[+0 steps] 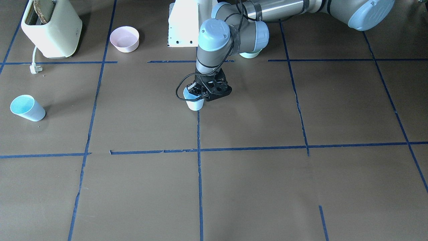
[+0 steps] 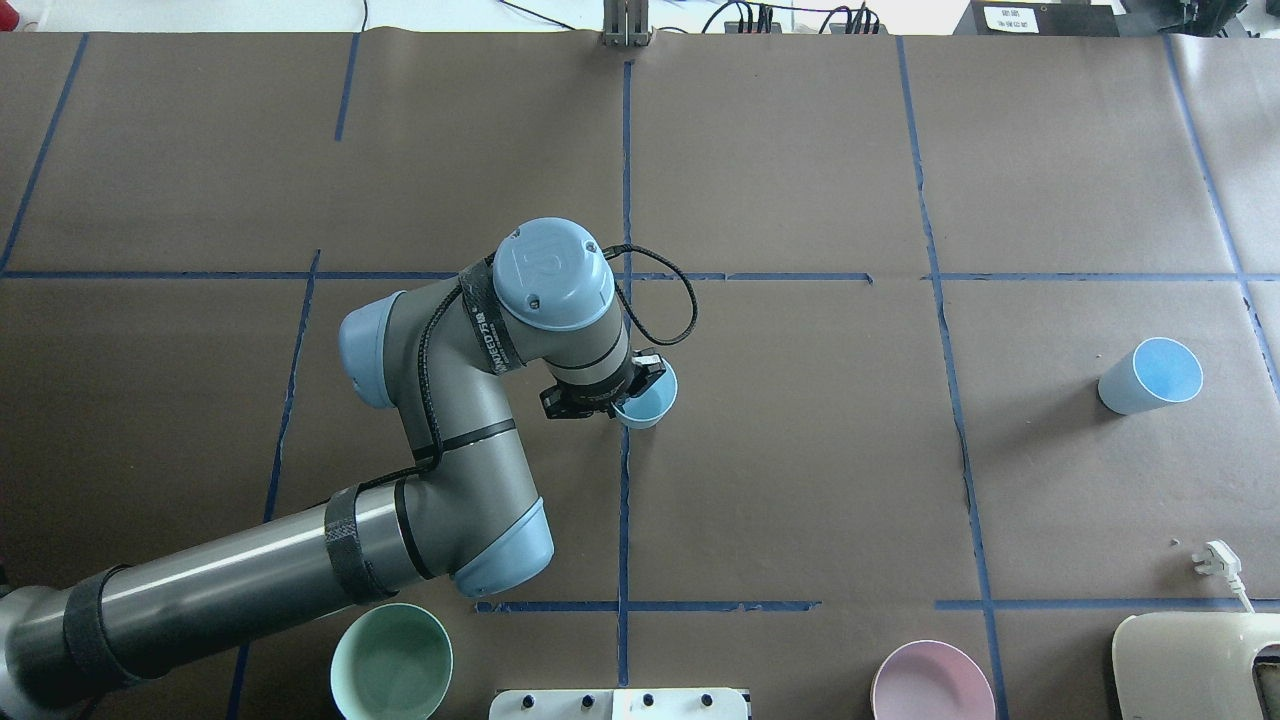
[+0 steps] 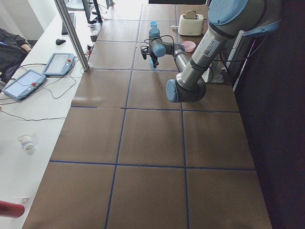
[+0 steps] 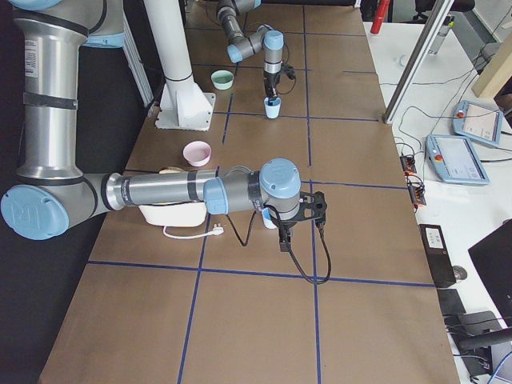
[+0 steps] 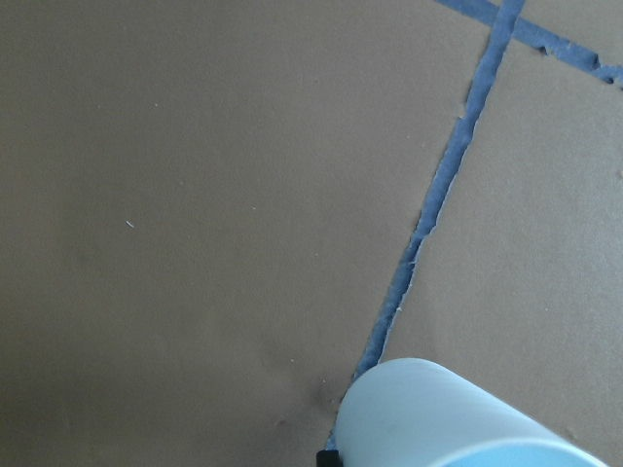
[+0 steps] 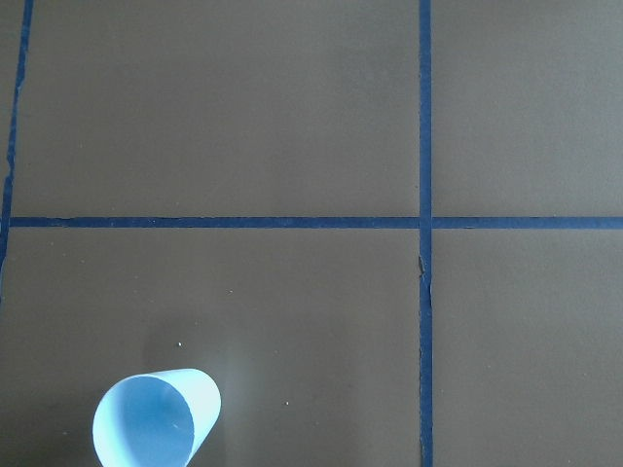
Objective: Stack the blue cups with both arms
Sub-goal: 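Carry the cup with the left gripper to the table center and lower it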
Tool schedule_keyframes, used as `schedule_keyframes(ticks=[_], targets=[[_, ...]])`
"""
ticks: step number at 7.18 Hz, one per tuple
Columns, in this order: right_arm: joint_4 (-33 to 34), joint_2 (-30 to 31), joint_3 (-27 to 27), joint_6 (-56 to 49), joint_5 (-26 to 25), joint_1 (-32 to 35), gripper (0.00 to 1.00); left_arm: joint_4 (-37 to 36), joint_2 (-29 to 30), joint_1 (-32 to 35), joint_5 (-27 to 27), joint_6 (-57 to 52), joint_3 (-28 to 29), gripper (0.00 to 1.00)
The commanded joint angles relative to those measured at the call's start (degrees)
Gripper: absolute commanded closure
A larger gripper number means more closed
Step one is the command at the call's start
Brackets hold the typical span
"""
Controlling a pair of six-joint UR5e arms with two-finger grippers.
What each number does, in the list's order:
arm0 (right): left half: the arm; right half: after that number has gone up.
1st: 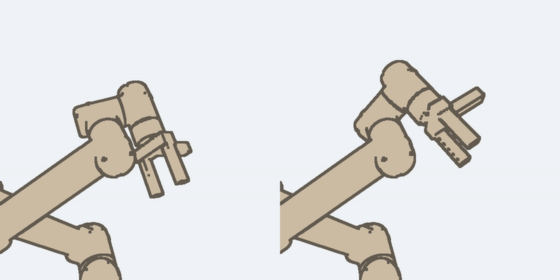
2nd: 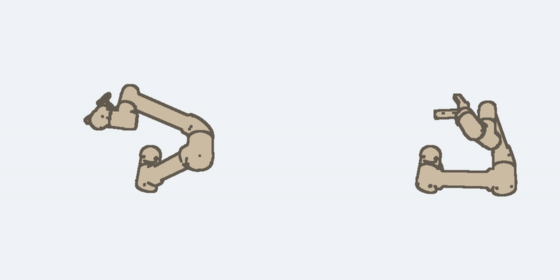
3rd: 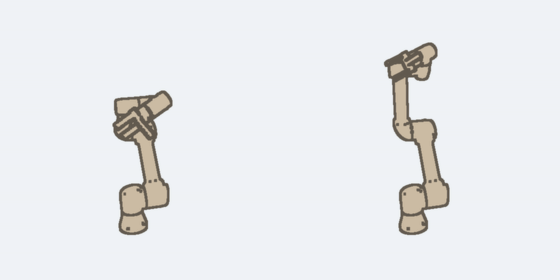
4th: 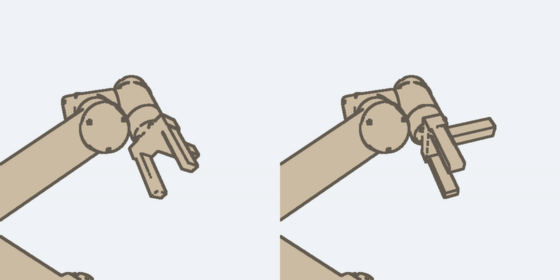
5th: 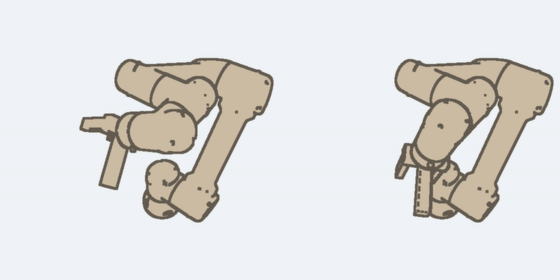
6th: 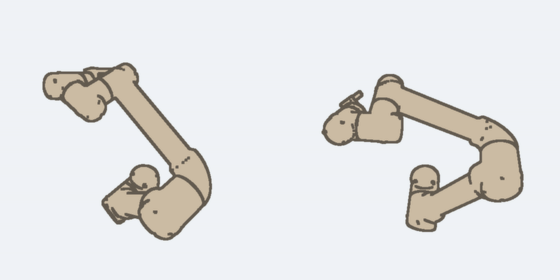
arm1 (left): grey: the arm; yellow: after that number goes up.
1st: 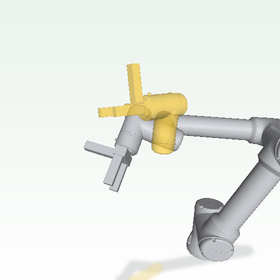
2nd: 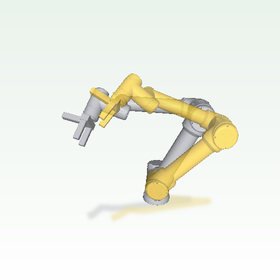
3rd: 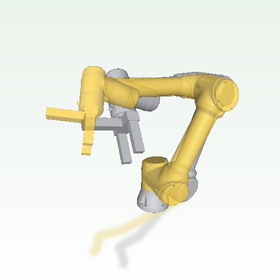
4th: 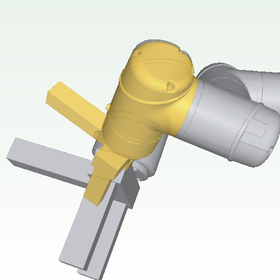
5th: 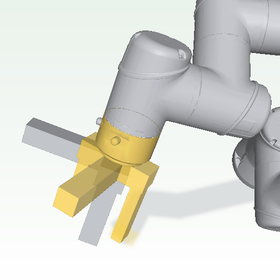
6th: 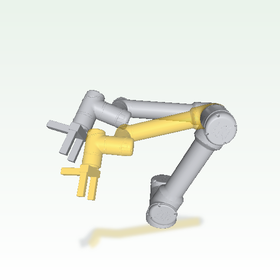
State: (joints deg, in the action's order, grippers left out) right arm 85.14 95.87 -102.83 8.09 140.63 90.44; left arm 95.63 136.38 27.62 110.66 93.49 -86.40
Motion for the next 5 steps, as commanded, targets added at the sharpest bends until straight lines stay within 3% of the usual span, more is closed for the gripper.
schedule_keyframes(ticks=[1, 2, 5], targets=[[0.03, -0.07, -0.09, 0.00, 0.08, 0.00, 0.00, -0.01, -0.85, 0.15, -0.27, -0.06, 0.01, 0.85], [0.03, -0.07, -0.09, 0.00, 0.09, 0.00, 0.00, 0.08, -1.02, 0.15, -0.27, -0.06, -0.08, 0.04], [0.03, -0.07, -0.09, -0.09, 0.00, 0.00, 0.00, -0.18, -1.02, 1.37, 0.08, 0.12, -2.53, 0.00]])
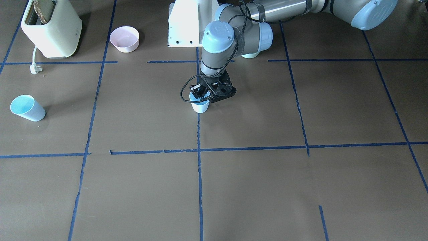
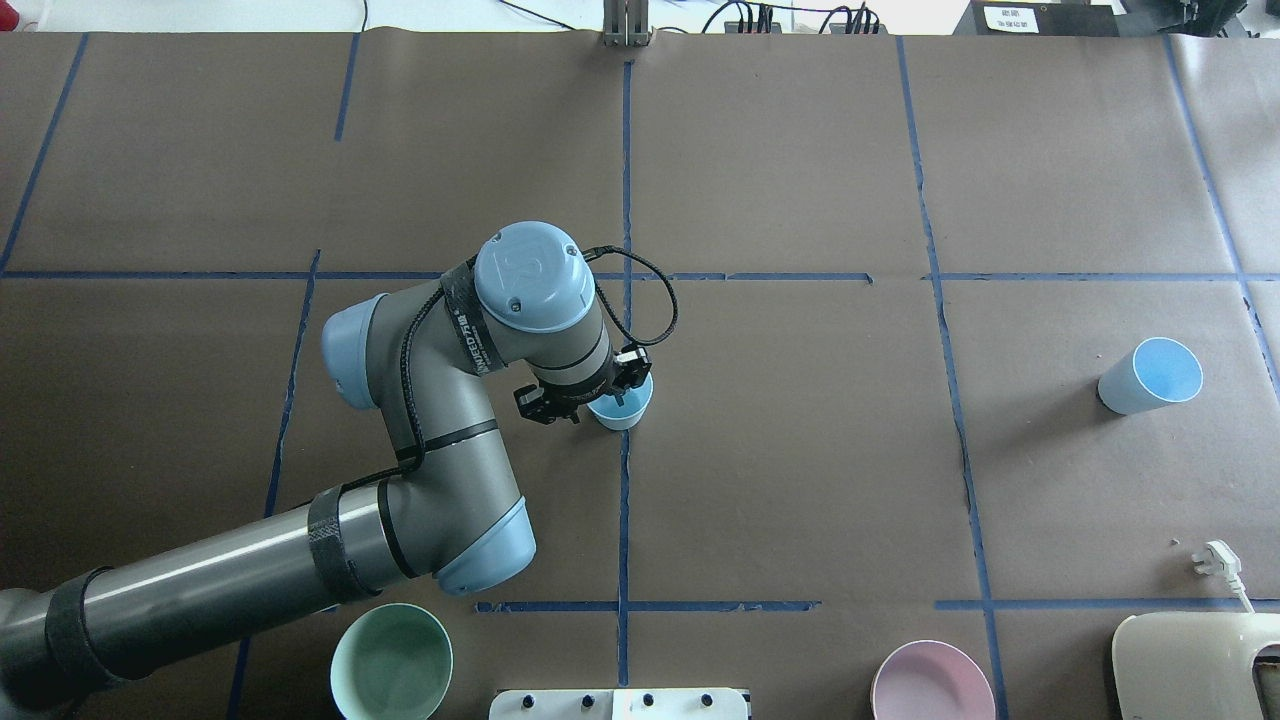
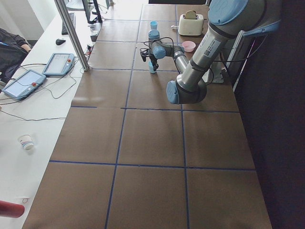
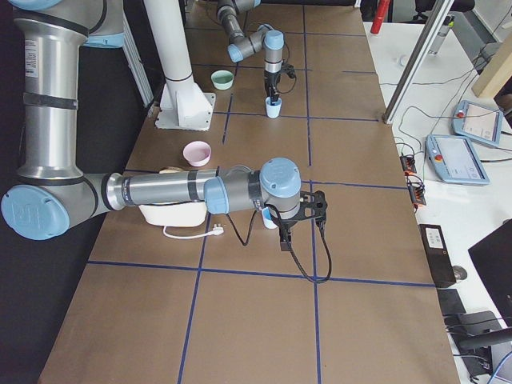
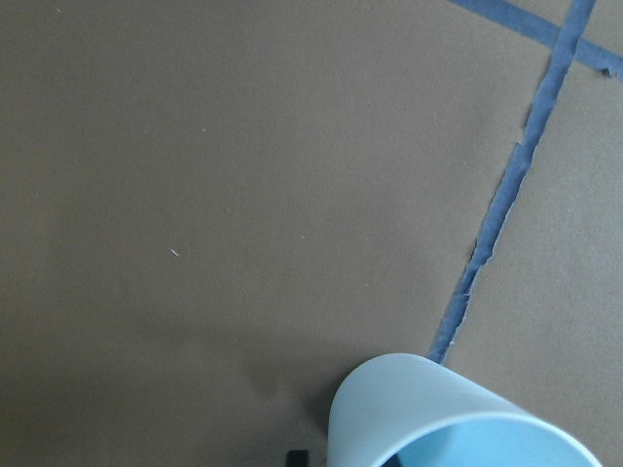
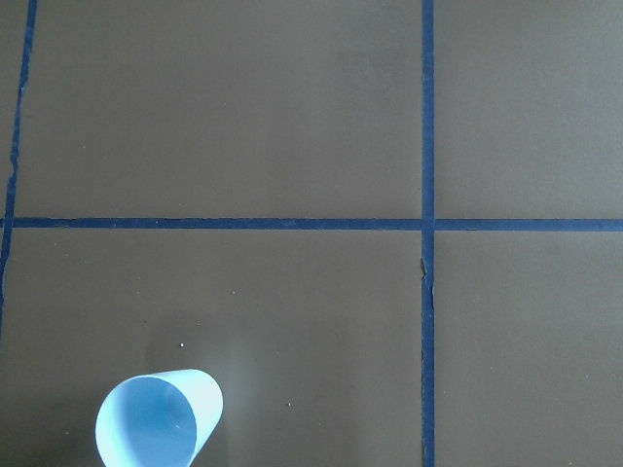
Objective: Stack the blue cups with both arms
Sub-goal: 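Carry the cup with the left gripper to the table center and lower it, then open the left gripper and withdraw it while the right arm reaches for the other cup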
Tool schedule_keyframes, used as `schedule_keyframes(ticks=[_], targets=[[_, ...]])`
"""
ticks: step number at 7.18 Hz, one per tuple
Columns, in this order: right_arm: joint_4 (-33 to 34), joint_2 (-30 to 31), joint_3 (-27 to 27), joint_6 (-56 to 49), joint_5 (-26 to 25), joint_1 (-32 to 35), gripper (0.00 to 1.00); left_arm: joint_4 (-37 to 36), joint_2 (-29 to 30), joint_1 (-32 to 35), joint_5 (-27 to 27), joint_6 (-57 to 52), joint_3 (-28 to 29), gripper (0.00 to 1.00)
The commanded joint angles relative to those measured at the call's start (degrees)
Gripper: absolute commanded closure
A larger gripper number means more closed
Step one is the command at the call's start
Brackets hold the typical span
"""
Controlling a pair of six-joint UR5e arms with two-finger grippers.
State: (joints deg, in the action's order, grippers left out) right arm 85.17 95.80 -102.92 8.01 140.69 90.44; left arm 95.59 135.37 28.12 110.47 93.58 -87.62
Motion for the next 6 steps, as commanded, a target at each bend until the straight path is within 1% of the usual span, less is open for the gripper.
schedule_keyframes(ticks=[1, 2, 3, 4, 6], targets=[[-0.09, 0.00, 0.00, 0.16, -0.07, 0.00, 0.00, -1.27, -1.15, 2.36, 1.23, 0.02, -4.46, 0.00], [-0.09, 0.00, 0.00, -0.01, -0.16, 0.00, 0.00, -4.16, -3.34, 3.77, 3.07, -0.15, -9.02, 0.00], [-0.17, 0.00, -0.18, 0.25, -0.51, -2.09, 0.00, -7.06, -5.54, 6.22, 6.13, -0.33, -13.59, 0.00], [-0.70, 0.00, -0.70, 3.91, -0.51, -4.29, 0.00, -9.35, -6.69, 8.42, 7.73, -0.42, -16.85, 0.00], [-15.39, 1.75, -0.88, 20.64, -3.04, -11.30, 0.00, -19.60, -7.66, 13.25, 9.84, -7.41, -23.79, 0.00]])
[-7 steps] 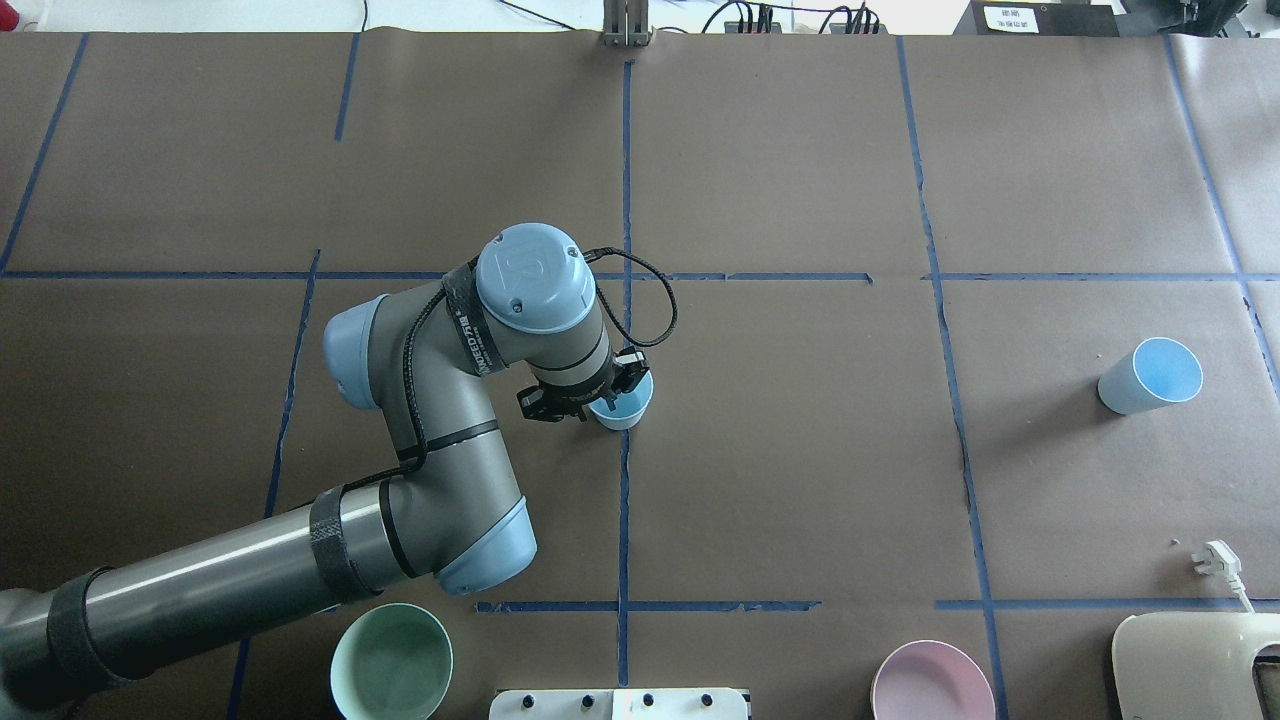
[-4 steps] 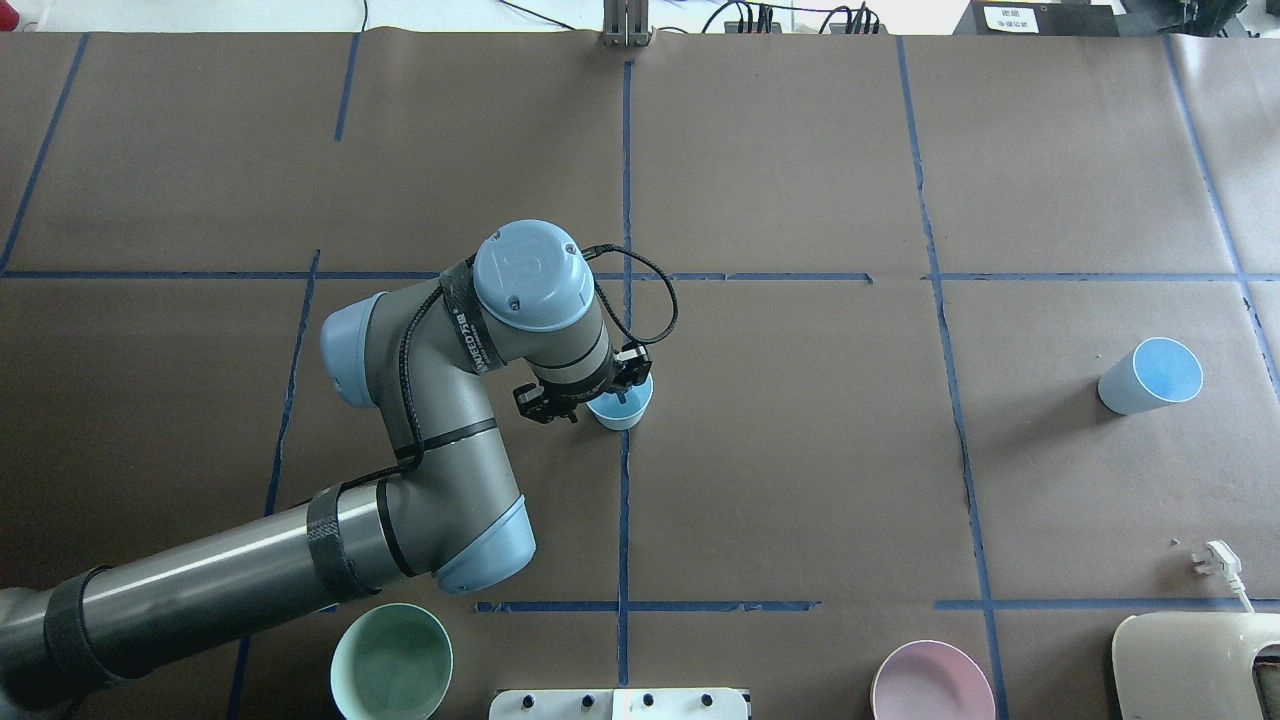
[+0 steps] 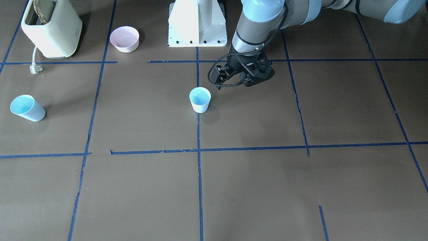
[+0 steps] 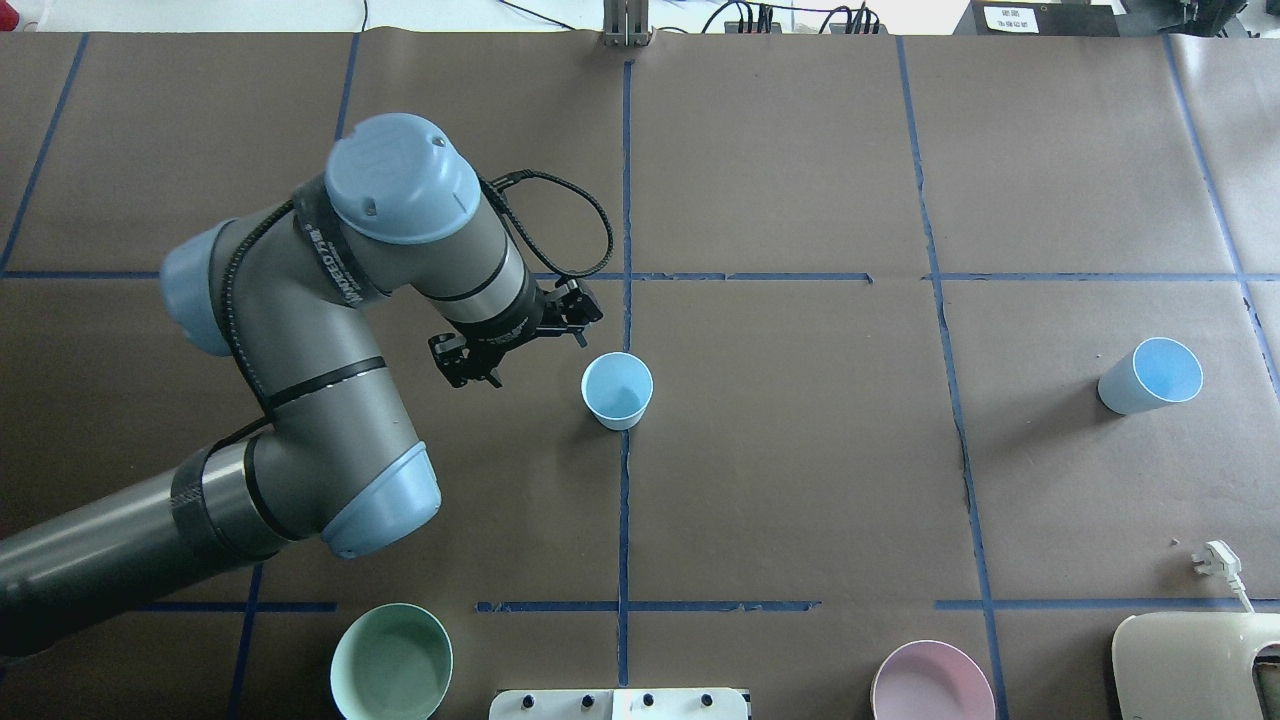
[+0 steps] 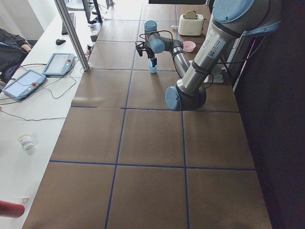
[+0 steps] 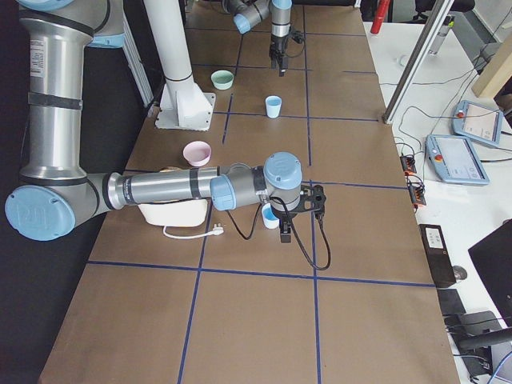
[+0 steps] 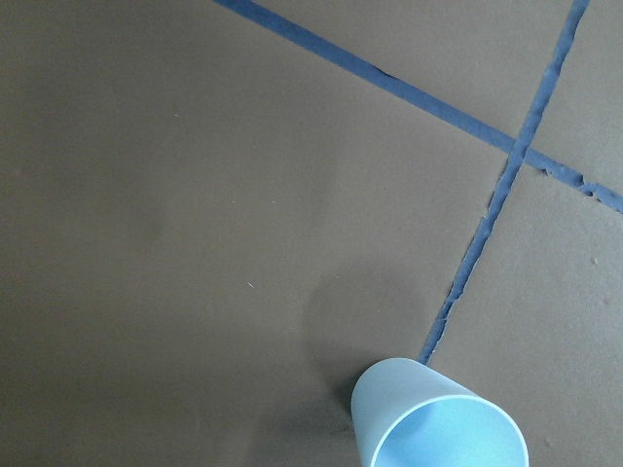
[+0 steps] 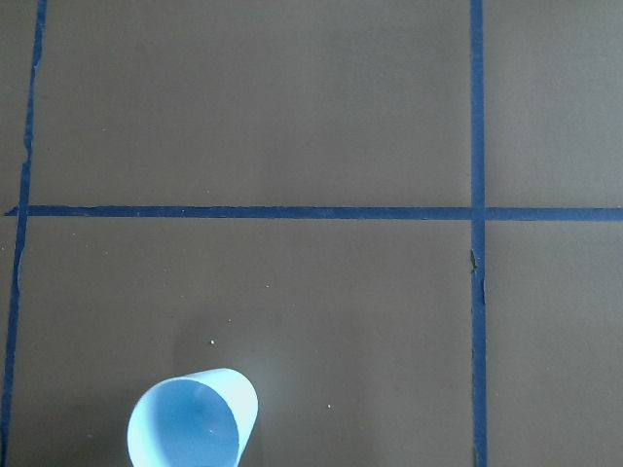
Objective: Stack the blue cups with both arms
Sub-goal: 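Open the left gripper and withdraw it while the right arm reaches for the other cup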
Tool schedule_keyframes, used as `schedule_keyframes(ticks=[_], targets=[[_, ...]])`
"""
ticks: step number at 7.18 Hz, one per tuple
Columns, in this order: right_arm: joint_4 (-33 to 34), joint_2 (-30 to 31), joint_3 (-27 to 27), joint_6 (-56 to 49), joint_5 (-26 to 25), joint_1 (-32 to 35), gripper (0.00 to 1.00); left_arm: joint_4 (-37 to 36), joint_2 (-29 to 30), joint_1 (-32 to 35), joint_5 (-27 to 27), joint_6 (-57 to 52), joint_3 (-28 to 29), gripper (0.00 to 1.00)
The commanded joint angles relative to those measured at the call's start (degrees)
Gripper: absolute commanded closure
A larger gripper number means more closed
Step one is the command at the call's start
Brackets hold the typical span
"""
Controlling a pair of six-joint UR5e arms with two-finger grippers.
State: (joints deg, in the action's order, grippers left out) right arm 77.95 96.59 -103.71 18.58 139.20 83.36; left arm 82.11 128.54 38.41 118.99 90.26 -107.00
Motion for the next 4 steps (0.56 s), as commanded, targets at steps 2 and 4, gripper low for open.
schedule_keyframes(ticks=[2, 4], targets=[[-17.63, 4.22, 0.26, 18.91, -6.28, -11.26, 0.00, -9.51, -6.43, 7.27, 1.42, -10.17, -11.62, 0.00], [-17.83, 4.14, 1.75, 20.61, -9.80, -16.45, 0.00, -12.30, -7.95, 12.63, 4.92, -15.43, -13.66, 0.00]])
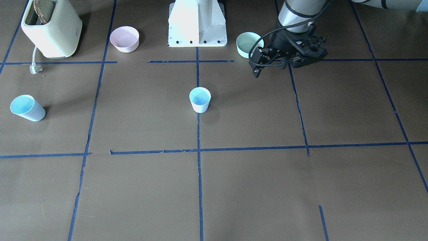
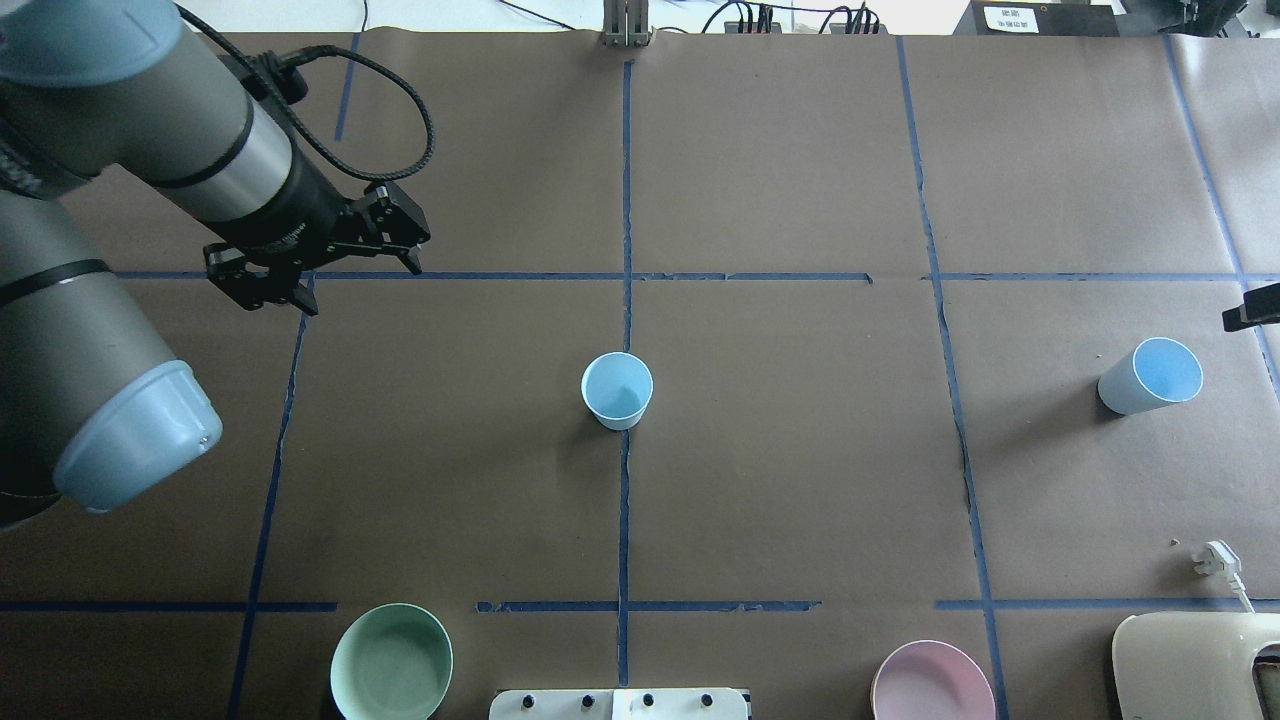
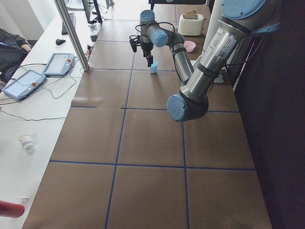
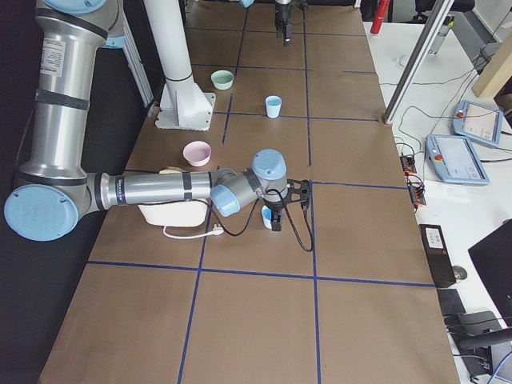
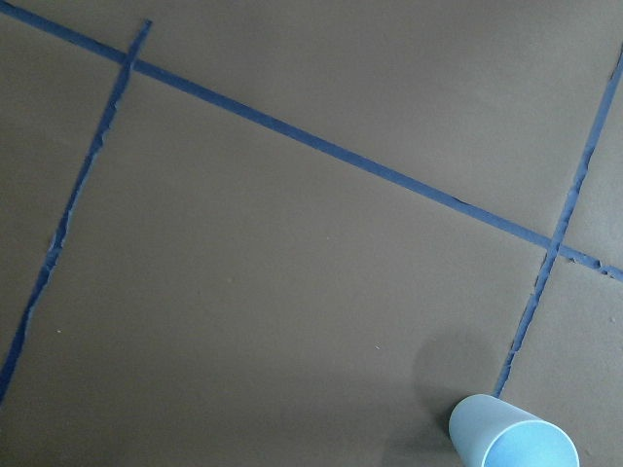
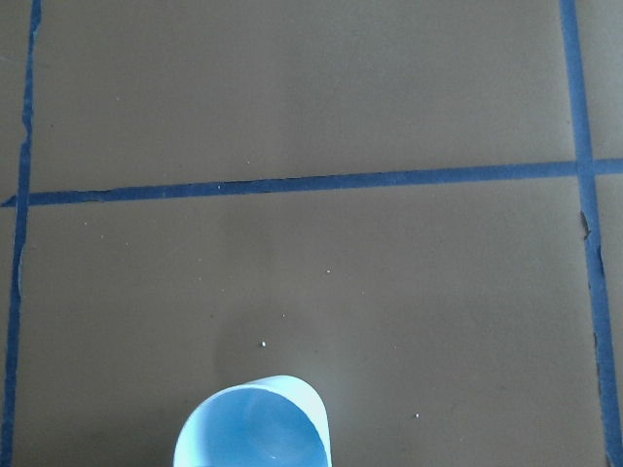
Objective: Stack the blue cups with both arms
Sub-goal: 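Open the left gripper and withdraw it while the right arm reaches for the other cup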
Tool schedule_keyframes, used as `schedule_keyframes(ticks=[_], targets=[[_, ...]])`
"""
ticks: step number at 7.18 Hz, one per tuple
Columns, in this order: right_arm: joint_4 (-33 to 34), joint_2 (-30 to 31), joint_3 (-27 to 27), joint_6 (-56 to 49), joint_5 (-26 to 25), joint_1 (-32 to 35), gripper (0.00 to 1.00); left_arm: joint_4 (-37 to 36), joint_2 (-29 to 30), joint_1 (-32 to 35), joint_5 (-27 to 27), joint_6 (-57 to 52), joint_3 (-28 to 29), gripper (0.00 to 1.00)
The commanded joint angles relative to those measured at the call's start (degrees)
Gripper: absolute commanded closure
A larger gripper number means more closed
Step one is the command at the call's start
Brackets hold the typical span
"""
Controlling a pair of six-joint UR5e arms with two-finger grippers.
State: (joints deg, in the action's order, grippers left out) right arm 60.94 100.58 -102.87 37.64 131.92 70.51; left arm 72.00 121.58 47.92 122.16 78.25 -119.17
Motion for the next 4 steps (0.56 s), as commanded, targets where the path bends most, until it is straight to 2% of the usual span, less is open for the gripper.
schedule_keyframes(ticks=[1, 4], targets=[[-1.09, 0.05, 1.97, 1.55, -4.46, -5.46, 0.00, -4.74, -2.21, 3.75, 1.76, -6.50, -3.59, 0.00], [-1.09, -0.39, 4.26, 1.55, -4.40, -7.40, 0.00, -5.38, -5.99, 6.83, 1.76, -13.29, -5.19, 0.00]])
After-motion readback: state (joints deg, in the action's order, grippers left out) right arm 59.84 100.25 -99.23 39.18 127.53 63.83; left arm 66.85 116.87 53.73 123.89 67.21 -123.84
